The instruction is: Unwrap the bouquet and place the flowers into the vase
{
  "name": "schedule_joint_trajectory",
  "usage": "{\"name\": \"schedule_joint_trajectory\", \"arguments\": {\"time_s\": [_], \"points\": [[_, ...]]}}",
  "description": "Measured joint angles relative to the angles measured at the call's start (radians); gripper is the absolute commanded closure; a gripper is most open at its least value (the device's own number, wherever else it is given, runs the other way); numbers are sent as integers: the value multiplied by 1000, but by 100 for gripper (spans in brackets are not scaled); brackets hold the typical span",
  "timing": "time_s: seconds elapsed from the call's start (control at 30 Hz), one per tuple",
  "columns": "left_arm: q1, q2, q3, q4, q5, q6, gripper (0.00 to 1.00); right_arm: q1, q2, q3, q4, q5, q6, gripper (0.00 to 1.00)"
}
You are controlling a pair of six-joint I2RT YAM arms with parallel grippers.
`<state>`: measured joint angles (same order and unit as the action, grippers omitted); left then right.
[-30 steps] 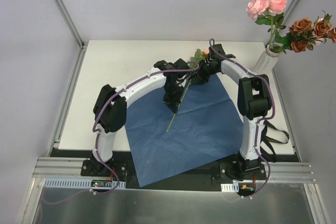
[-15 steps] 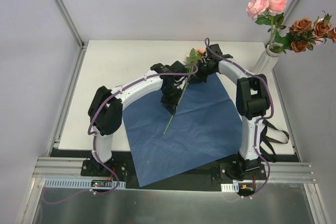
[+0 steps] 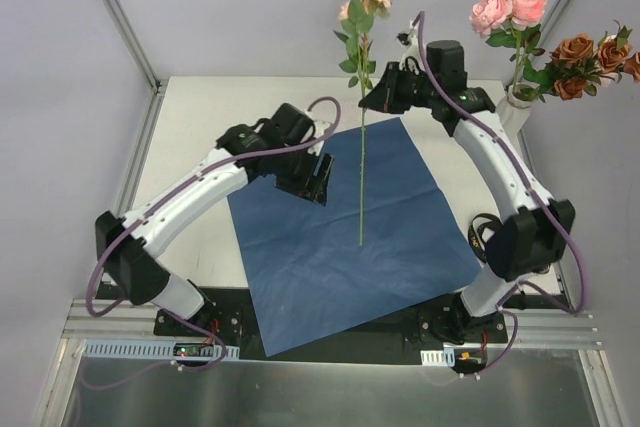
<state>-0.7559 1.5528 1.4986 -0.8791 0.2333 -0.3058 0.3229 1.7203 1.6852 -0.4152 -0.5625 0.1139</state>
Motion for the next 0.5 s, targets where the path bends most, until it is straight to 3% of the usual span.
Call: {"name": "schedule_joint_trajectory", "arguments": {"time_s": [0.3,0.5], "points": [[160,-122,-1,115,-40,73,33,31,-283,21,88,7,-258,99],[189,-122,-40,155,-32,144,32,24,-353,133,82,153,-496,100]]}}
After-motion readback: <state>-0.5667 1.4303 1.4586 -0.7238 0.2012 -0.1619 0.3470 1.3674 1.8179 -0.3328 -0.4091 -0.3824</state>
